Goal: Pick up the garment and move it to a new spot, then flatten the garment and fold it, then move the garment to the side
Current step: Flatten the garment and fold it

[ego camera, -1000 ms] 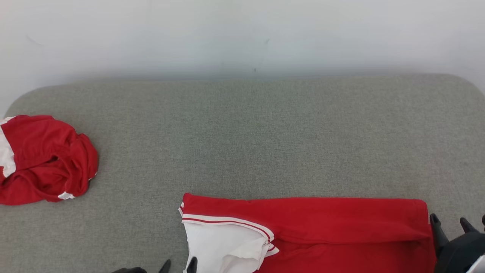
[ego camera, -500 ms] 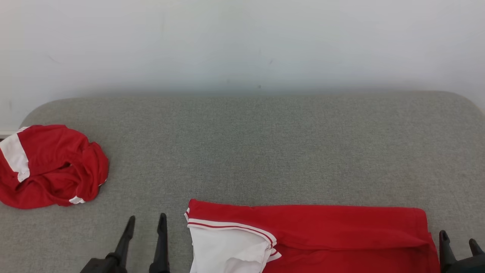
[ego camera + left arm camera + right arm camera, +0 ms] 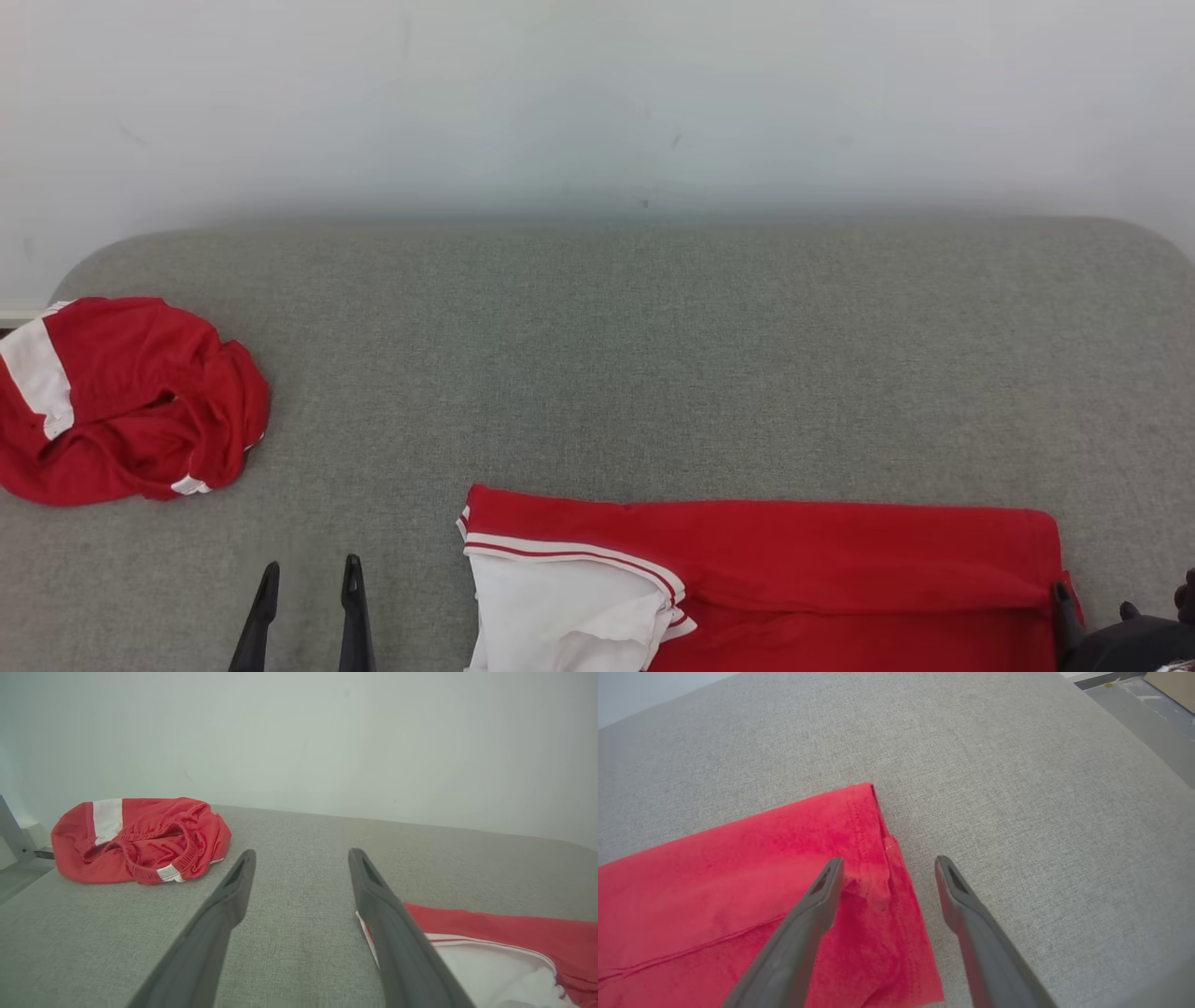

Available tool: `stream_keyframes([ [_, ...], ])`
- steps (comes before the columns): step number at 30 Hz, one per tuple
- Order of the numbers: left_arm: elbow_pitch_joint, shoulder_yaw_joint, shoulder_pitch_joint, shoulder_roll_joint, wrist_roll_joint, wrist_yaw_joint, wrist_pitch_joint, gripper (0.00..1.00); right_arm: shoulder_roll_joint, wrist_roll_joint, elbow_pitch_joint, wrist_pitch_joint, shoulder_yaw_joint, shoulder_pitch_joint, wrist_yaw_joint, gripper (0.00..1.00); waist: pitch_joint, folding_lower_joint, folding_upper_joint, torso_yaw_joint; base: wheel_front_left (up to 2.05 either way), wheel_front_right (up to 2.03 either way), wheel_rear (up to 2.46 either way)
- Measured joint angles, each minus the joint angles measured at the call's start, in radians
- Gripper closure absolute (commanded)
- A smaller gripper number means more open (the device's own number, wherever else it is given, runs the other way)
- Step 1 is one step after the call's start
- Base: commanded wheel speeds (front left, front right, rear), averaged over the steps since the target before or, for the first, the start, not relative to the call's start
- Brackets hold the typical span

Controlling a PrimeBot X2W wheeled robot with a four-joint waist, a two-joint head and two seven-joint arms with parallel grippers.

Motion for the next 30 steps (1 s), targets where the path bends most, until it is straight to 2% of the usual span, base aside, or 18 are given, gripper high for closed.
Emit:
stream_keyframes([
  [5,0.027,0.032,0.008,-0.027,0.057,-0.047,0.0,0.0,0.0,-0.05,0.01,0.066,-0.028,-0.011,0.0,0.0,0.018,0.0,0.0,0.004,0.0,0.0,0.0],
  [12,0.041,0.055,-0.003,-0.042,0.083,-0.077,0.0,0.0,-0.025,-0.064,0.041,0.106,-0.014,-0.046,0.0,0.0,0.049,0.0,0.0,0.01,0.0,0.0,0.0],
  [21,0.064,0.059,-0.015,-0.049,0.096,-0.096,0.0,0.0,-0.061,-0.091,0.121,0.199,0.006,-0.099,0.0,0.0,0.084,0.0,0.0,0.018,0.0,0.0,0.0],
  [29,0.073,0.061,-0.027,-0.051,0.1,-0.1,0.0,0.0,-0.081,-0.021,0.158,0.282,0.07,-0.131,-0.003,0.0,0.105,0.0,0.0,0.031,0.0,0.0,0.0],
  [30,0.074,0.062,-0.028,-0.051,0.1,-0.102,0.0,0.0,-0.082,-0.015,0.156,0.283,0.078,-0.132,-0.003,0.5,0.106,-0.0001,-0.0001,0.032,0.0,0.0,0.0],
])
